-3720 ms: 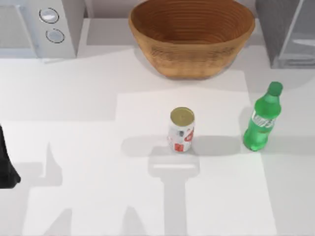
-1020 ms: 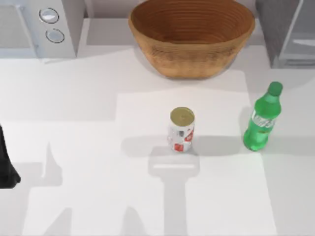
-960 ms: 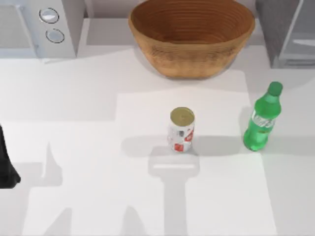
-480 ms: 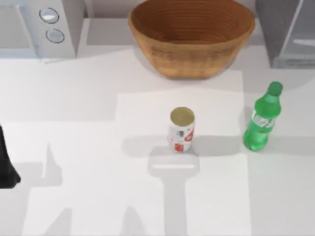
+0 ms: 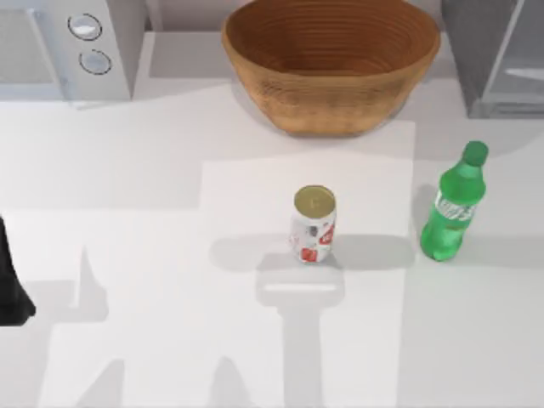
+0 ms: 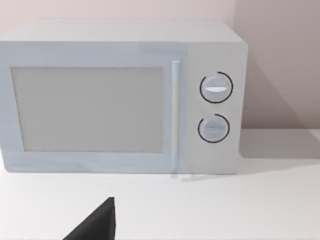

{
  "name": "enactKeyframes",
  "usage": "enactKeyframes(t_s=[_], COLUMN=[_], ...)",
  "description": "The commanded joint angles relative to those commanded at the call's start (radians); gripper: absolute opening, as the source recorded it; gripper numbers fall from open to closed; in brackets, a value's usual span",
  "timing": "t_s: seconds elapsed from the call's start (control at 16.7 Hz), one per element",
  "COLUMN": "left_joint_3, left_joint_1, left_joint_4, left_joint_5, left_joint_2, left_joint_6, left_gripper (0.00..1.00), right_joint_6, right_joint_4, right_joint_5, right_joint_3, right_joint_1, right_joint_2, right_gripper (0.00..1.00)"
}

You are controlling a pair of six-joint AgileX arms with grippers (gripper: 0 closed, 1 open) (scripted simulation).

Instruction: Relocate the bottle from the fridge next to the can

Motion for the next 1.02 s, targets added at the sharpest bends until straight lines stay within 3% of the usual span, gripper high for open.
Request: enactKeyframes(t_s=[0.3,0.48,1.02], left_joint_3=[0.000,0.000,0.000], left_joint_1=[0.000,0.000,0.000], left_joint_4=[0.000,0.000,0.000], left_joint_5=[0.000,0.000,0.000], left_joint_2=[0.000,0.000,0.000], left_joint_6=[0.000,0.000,0.000], left_gripper=[1.00,1.00,1.00], right_joint_6=[0.008,0.079,0.477], right_joint_4=[0.008,0.046,0.271], right_joint_5=[0.011,0.092,0.546], right_joint_3=[-0.009,-0.041,-0.230], right_joint_1=[0.001,0.094,0.705], right_joint_2=[-0.008,-0.024,-0.153], right_gripper=[1.00,1.00,1.00])
